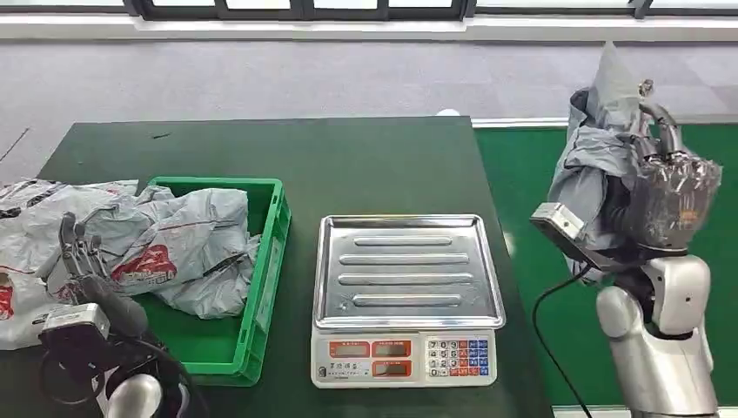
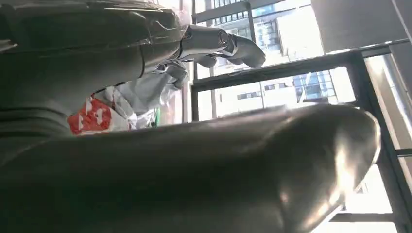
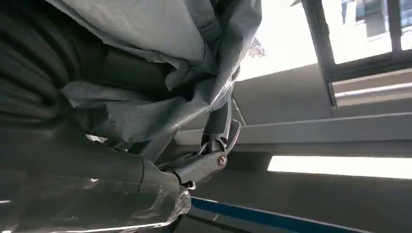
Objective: Moved the parcel from conveyor to table for the left to box.
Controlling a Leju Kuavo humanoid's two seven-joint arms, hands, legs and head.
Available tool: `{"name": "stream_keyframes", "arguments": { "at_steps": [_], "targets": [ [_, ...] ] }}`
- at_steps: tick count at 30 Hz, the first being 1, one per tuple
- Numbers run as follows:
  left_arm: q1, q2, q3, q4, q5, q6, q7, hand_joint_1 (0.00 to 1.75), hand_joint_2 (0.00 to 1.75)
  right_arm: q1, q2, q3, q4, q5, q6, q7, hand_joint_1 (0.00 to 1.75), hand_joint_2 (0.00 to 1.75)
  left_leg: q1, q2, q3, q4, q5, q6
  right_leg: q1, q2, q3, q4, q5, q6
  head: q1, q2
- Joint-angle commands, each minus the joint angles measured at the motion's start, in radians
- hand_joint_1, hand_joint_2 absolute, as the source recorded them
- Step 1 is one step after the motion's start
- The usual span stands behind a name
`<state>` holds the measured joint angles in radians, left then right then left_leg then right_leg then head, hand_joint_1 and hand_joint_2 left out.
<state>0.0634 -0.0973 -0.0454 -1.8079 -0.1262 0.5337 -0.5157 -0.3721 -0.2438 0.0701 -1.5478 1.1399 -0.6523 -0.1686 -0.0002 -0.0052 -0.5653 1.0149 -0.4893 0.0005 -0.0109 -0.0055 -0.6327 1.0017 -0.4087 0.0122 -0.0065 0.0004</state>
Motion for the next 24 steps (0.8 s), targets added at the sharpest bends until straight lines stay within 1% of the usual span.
{"name": "stream_keyframes", "arguments": {
  "at_steps": [1, 3, 4, 5, 6, 8, 9, 10, 12, 13, 15, 16, 17, 20, 24],
  "targets": [
    [-0.089, 0.013, -0.068, 0.146, 0.016, -0.005, 0.005, 0.0, 0.0, -0.331, 0.092, 0.284, 0.413, -0.109, -0.046, -0.054, 1.75, 1.75, 0.0, 0.01, 0.002, -0.003, 0.003, -0.002, 0.0, 0.01, -0.001, -0.003, 0.006, -0.001, 0.0, 0.0],
    [-0.089, 0.014, -0.07, 0.145, 0.017, -0.007, 0.005, 0.0, 0.0, -0.329, 0.096, 0.289, 0.412, -0.112, -0.046, -0.053, 1.75, 1.75, 0.0, 0.01, 0.003, -0.003, 0.002, -0.002, 0.0, 0.01, -0.001, -0.002, 0.006, -0.002, 0.0, 0.0],
    [-0.089, 0.014, -0.07, 0.145, 0.017, -0.007, 0.005, 0.0, 0.0, -0.329, 0.096, 0.289, 0.412, -0.112, -0.046, -0.053, 1.75, 1.75, 0.0, 0.008, 0.001, -0.002, 0.002, -0.002, 0.0, 0.008, -0.001, -0.002, 0.005, -0.002, 0.0, 0.0],
    [-0.09, 0.015, -0.072, 0.146, 0.019, -0.005, 0.005, 0.0, 0.0, -0.337, 0.106, 0.313, 0.42, -0.148, -0.025, -0.068, 1.75, 1.75, 0.0, 0.005, 0.004, -0.002, 0.003, -0.003, 0.0, 0.005, -0.002, -0.001, 0.005, -0.002, 0.0, 0.0],
    [-0.095, 0.014, -0.074, 0.148, 0.025, -0.005, 0.005, 0.0, 0.0, -0.358, 0.17, 0.35, 0.457, -0.187, 0.006, -0.095, 1.75, 1.75, 0.0, 0.003, 0.007, -0.001, 0.005, -0.002, 0.0, 0.004, -0.002, 0.0, 0.005, -0.002, 0.0, 0.0],
    [-0.097, 0.014, -0.077, 0.149, 0.027, -0.002, 0.003, 0.0, 0.0, -0.372, 0.219, 0.382, 0.487, -0.183, 0.004, -0.084, 1.75, 1.75, 0.001, 0.007, 0.007, -0.003, 0.006, -0.003, 0.001, 0.008, -0.004, -0.001, 0.008, -0.004, 0.0, 0.0],
    [-0.101, 0.019, -0.08, 0.149, 0.035, 0.0, 0.003, 0.0, 0.0, -0.381, 0.255, 0.419, 0.506, -0.191, 0.011, -0.075, 1.75, 1.75, 0.0, 0.005, 0.006, -0.001, 0.005, -0.003, 0.0, 0.006, -0.004, 0.001, 0.006, -0.003, 0.0, 0.0],
    [-0.104, 0.023, -0.083, 0.15, 0.04, -0.004, 0.003, 0.0, 0.0, -0.381, 0.282, 0.451, 0.512, -0.188, 0.017, -0.075, 1.75, 1.75, 0.0, 0.009, 0.007, -0.002, 0.005, -0.003, 0.0, 0.01, -0.004, 0.001, 0.008, -0.004, 0.0, 0.0],
    [-0.118, 0.034, -0.088, 0.164, 0.05, -0.006, 0.003, 0.0, 0.0, -0.379, 0.312, 0.505, 0.517, -0.224, 0.047, -0.079, 1.75, 1.75, 0.001, 0.008, 0.005, -0.001, 0.005, -0.003, 0.0, 0.008, -0.005, 0.002, 0.007, -0.004, 0.0, 0.0],
    [-0.121, 0.04, -0.091, 0.168, 0.057, -0.007, 0.0, 0.0, 0.0, -0.373, 0.318, 0.518, 0.513, -0.247, 0.062, -0.09, 1.75, 1.75, 0.0, 0.009, 0.006, -0.002, 0.005, -0.004, 0.0, 0.01, -0.006, 0.002, 0.008, -0.005, 0.0, 0.0],
    [-0.118, 0.048, -0.088, 0.167, 0.077, -0.001, -0.011, 0.0, 0.0, -0.341, 0.324, 0.566, 0.472, -0.294, 0.096, -0.105, 1.75, 1.75, 0.001, 0.007, 0.005, -0.002, 0.007, -0.004, 0.001, 0.008, -0.007, 0.001, 0.008, -0.005, 0.0, 0.0],
    [-0.113, 0.05, -0.086, 0.164, 0.08, -0.001, -0.013, 0.0, 0.0, -0.325, 0.326, 0.582, 0.457, -0.294, 0.093, -0.103, 1.75, 1.75, 0.002, 0.007, 0.006, -0.004, 0.008, -0.005, 0.002, 0.008, -0.006, 0.0, 0.009, -0.006, 0.0, 0.0],
    [-0.108, 0.048, -0.084, 0.16, 0.079, 0.002, -0.015, 0.0, 0.0, -0.312, 0.315, 0.597, 0.426, -0.301, 0.115, -0.091, 1.75, 1.75, 0.001, 0.004, 0.004, -0.002, 0.008, -0.006, 0.002, 0.006, -0.008, 0.002, 0.007, -0.005, 0.0, 0.0],
    [-0.093, 0.043, -0.079, 0.148, 0.075, 0.009, -0.019, 0.0, 0.0, -0.275, 0.297, 0.629, 0.351, -0.331, 0.183, -0.073, 1.75, 1.75, 0.003, 0.003, 0.003, -0.001, 0.008, -0.006, 0.003, 0.005, -0.007, 0.002, 0.007, -0.005, 0.0, 0.0],
    [-0.092, 0.043, -0.079, 0.147, 0.075, 0.009, -0.019, 0.0, 0.0, -0.271, 0.295, 0.632, 0.345, -0.331, 0.184, -0.072, 1.75, 1.75, 0.002, 0.002, 0.002, -0.001, 0.008, -0.006, 0.002, 0.004, -0.008, 0.002, 0.007, -0.005, 0.0, 0.0]
  ]
}}
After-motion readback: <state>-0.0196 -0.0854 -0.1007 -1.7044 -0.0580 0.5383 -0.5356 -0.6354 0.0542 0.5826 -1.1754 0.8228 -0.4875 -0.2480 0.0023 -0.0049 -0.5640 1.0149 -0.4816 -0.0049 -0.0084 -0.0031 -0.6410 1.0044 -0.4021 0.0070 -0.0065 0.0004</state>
